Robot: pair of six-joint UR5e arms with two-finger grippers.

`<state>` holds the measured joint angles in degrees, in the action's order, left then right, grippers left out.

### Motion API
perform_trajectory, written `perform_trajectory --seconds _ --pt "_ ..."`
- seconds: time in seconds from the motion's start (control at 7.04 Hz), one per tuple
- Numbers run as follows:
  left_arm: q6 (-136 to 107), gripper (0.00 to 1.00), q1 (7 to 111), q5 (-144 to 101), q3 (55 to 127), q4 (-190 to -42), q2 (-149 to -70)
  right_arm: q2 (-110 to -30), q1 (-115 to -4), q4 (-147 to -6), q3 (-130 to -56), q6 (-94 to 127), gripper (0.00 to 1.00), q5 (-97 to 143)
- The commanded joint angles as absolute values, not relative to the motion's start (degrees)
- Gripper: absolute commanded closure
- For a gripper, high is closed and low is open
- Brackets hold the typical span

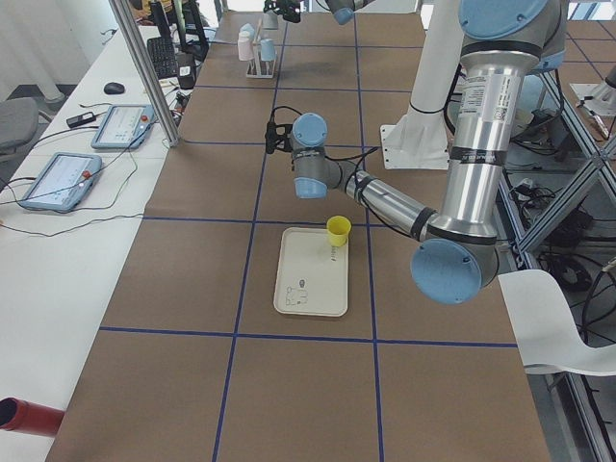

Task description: Transfer IKEA cup to right arm and place on rack

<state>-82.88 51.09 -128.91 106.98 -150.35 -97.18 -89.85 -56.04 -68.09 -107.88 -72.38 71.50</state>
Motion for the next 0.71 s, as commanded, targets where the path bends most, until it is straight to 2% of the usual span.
perform_trajectory --seconds 0.0,0.57 --pt "-82.9 0.0 51.1 -128.9 107.0 -150.4 -97.1 -88.5 -55.4 -68.1 -105.6 -76.4 1.0 69.5" --pt "-83.0 0.0 51.1 -128.9 107.0 -150.4 -97.1 -86.4 -53.9 -68.1 -102.7 -80.8 1.0 65.8"
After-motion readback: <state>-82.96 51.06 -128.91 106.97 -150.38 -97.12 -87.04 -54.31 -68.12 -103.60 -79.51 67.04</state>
